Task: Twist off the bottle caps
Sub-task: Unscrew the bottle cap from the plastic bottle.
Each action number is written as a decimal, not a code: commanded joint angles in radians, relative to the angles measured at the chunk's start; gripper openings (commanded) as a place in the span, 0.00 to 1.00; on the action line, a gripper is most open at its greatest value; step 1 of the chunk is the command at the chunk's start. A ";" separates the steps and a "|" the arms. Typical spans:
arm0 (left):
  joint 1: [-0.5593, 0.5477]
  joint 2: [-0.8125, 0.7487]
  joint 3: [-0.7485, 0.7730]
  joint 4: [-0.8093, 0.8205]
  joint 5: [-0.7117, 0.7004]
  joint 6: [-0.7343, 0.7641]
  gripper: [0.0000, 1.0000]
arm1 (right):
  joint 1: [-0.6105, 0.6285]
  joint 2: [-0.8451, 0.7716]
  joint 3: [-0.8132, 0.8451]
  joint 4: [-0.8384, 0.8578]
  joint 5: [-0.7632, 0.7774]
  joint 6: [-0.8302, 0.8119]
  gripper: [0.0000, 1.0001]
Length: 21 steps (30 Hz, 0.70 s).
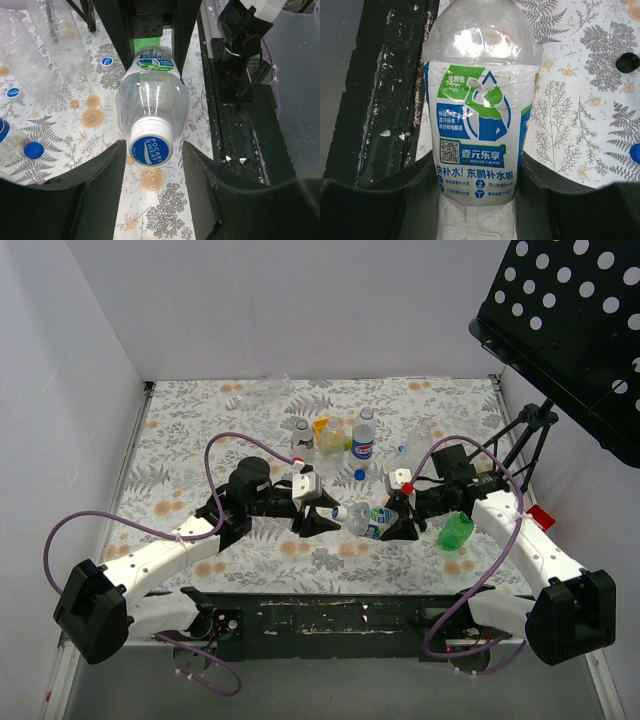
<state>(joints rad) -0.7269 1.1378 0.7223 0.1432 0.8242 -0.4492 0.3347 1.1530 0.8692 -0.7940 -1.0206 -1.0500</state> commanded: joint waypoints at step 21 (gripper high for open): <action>-0.005 -0.001 0.051 0.061 0.064 -0.159 0.00 | -0.003 0.002 0.002 -0.007 -0.027 -0.005 0.14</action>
<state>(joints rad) -0.7254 1.1381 0.7238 0.1780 0.8463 -0.5289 0.3347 1.1534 0.8692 -0.8120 -1.0355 -1.0504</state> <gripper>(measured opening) 0.343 0.549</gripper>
